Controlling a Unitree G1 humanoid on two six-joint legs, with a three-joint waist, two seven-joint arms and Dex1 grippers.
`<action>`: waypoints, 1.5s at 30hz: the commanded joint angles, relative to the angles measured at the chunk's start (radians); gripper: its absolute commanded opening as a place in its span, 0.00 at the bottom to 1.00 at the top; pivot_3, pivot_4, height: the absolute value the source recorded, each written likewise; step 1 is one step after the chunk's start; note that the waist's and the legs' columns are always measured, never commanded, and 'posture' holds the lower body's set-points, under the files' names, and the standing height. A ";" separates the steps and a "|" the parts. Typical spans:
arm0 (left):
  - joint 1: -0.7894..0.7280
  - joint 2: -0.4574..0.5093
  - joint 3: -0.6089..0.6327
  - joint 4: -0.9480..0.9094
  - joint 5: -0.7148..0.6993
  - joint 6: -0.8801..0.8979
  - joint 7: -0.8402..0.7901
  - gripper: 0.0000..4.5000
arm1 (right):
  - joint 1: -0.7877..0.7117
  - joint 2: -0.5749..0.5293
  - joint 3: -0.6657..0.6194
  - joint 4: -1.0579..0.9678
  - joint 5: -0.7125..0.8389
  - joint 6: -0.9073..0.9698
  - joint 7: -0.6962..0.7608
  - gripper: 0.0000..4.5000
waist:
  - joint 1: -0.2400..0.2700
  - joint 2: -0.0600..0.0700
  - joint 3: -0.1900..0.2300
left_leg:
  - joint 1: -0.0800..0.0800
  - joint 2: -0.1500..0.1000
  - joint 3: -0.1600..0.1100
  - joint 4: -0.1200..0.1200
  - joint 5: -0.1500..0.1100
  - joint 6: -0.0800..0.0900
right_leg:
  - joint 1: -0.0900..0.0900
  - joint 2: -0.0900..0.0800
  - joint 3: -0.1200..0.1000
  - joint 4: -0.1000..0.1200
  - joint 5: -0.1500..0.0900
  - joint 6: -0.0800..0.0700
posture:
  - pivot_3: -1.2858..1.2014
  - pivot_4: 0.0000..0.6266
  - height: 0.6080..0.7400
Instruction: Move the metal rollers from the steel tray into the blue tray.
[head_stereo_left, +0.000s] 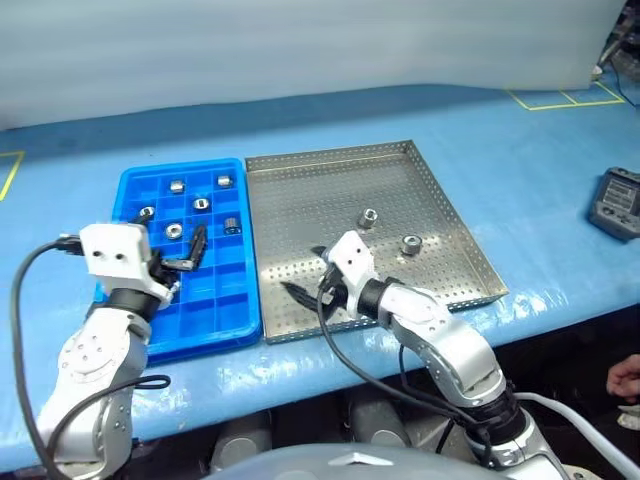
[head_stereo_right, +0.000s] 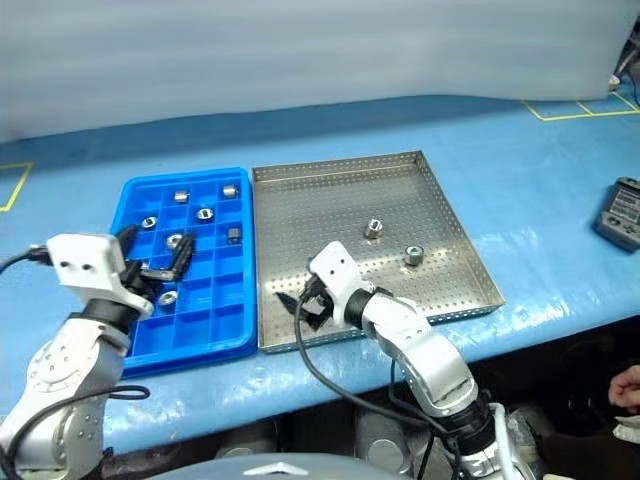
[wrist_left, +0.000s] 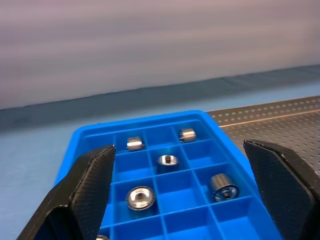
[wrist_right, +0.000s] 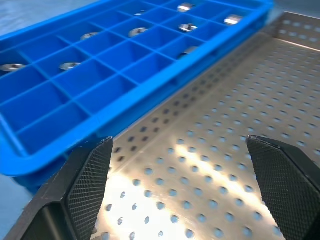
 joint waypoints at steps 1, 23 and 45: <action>-0.044 0.013 -0.100 0.052 0.020 -0.067 -0.046 0.99 | 0.000 0.035 -0.068 -0.032 -0.041 0.030 -0.107 1.00 | -0.015 0.000 0.000 | 0.000 0.000 0.000 0.000 0.000 0.000 | 0.000 0.000 0.000 0.000 0.000 0.000 | 0.44 0.24 1.00; -0.009 0.141 -0.288 0.105 -0.058 -0.056 -0.300 0.99 | 0.001 0.034 -0.086 -0.069 -0.028 0.456 -0.184 1.00 | -0.144 0.004 0.002 | 0.002 0.000 0.000 -0.003 0.000 0.001 | 0.000 0.001 0.002 0.000 -0.001 0.001 | 0.43 0.24 1.00; 0.083 0.156 -0.319 0.038 -0.047 -0.062 -0.244 1.00 | -0.057 0.079 -0.084 0.056 0.012 0.391 -0.138 0.38 | -0.095 0.004 0.002 | 0.004 0.001 0.000 -0.007 -0.001 0.001 | 0.001 0.001 0.002 -0.001 -0.002 0.001 | 0.48 0.24 1.00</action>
